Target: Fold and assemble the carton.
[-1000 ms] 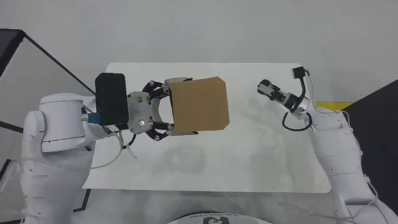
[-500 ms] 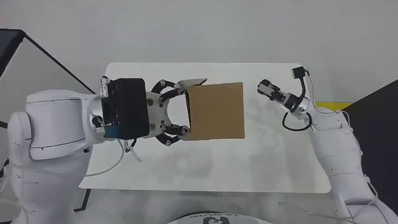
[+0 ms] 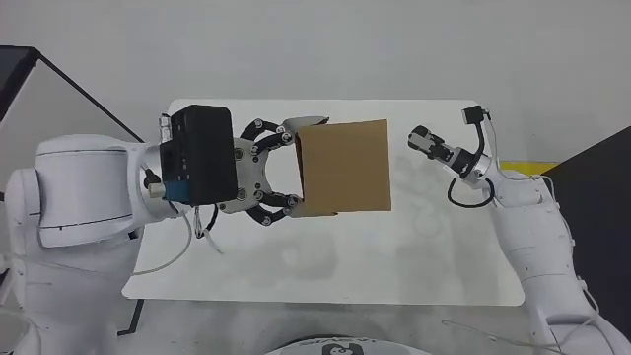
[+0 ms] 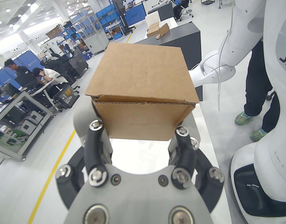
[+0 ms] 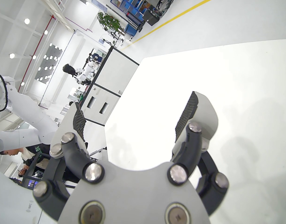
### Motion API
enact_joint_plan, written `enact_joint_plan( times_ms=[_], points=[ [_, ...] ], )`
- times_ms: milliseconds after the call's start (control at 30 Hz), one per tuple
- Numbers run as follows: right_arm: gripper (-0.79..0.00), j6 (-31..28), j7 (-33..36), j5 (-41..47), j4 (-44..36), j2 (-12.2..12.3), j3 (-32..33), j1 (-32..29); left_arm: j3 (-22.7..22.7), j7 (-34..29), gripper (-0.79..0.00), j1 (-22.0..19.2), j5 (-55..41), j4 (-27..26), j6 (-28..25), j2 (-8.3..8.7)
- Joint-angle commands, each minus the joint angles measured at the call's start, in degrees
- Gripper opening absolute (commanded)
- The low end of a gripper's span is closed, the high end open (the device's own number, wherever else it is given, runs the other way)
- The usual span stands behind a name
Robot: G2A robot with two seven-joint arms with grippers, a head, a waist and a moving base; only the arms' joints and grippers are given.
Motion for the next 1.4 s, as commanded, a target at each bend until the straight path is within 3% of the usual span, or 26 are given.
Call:
enact_joint_plan(
  times_ms=[0, 267, 667, 933, 1033, 1133, 1367],
  points=[
    [0.0, 0.0, 0.0, 0.0, 0.0, 0.0, 0.0, 0.0, 0.0, 0.0, -0.785, 0.0, 0.0, 0.0, 0.0, 0.0],
    [0.0, 0.0, 0.0, 0.0, 0.0, 0.0, 0.0, 0.0, -0.04, 1.84, -0.785, -0.05, 0.01, 0.57, 1.4, 0.0],
    [0.0, 0.0, 0.0, 0.0, 0.0, 0.0, 0.0, 0.0, 3.89, -0.26, -0.785, -9.11, -1.38, 7.07, 2.04, 0.6],
    [0.0, 0.0, 0.0, 0.0, 0.0, 0.0, 0.0, 0.0, 3.89, -0.26, -0.785, -9.11, -1.38, 7.07, 2.04, 0.6],
    [0.0, 0.0, 0.0, 0.0, 0.0, 0.0, 0.0, 0.0, 3.95, 1.74, -0.785, -6.27, -3.26, 8.07, 10.34, 0.55],
    [0.0, 0.0, 0.0, 0.0, 0.0, 0.0, 0.0, 0.0, 5.46, 0.27, -0.785, -4.09, -11.32, 7.78, 18.07, 0.62],
    [0.0, 0.0, 0.0, 0.0, 0.0, 0.0, 0.0, 0.0, 6.65, -4.72, -0.785, -2.56, -27.0, 7.37, 29.13, 0.9]
  ],
)
